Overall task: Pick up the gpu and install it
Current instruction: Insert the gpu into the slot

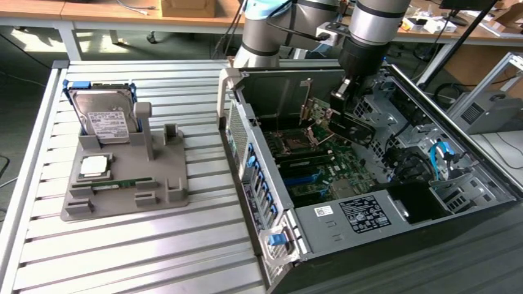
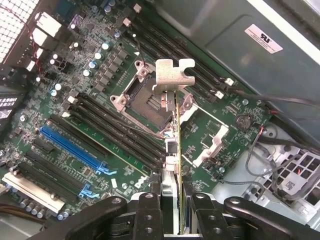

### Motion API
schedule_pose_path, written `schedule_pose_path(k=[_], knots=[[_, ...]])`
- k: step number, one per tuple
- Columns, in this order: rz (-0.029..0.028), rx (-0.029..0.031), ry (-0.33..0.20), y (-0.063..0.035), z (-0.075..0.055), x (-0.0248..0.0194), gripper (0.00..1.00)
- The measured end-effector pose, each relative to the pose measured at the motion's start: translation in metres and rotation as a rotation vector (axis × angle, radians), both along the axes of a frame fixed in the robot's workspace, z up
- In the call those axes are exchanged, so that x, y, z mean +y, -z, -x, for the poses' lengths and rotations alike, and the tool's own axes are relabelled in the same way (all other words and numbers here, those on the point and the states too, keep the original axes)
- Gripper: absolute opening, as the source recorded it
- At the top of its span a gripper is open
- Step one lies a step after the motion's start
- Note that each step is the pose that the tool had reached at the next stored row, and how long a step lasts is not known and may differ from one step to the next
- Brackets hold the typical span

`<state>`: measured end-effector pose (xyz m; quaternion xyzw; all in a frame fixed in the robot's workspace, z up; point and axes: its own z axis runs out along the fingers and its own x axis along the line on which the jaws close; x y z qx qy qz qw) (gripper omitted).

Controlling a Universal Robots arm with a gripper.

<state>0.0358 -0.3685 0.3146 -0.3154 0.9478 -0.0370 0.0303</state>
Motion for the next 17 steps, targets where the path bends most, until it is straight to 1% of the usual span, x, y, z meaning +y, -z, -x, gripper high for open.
schedule_pose_path(k=[17], knots=[[0.0,0.0,-0.071,0.0001,0.0,0.0,0.27]])
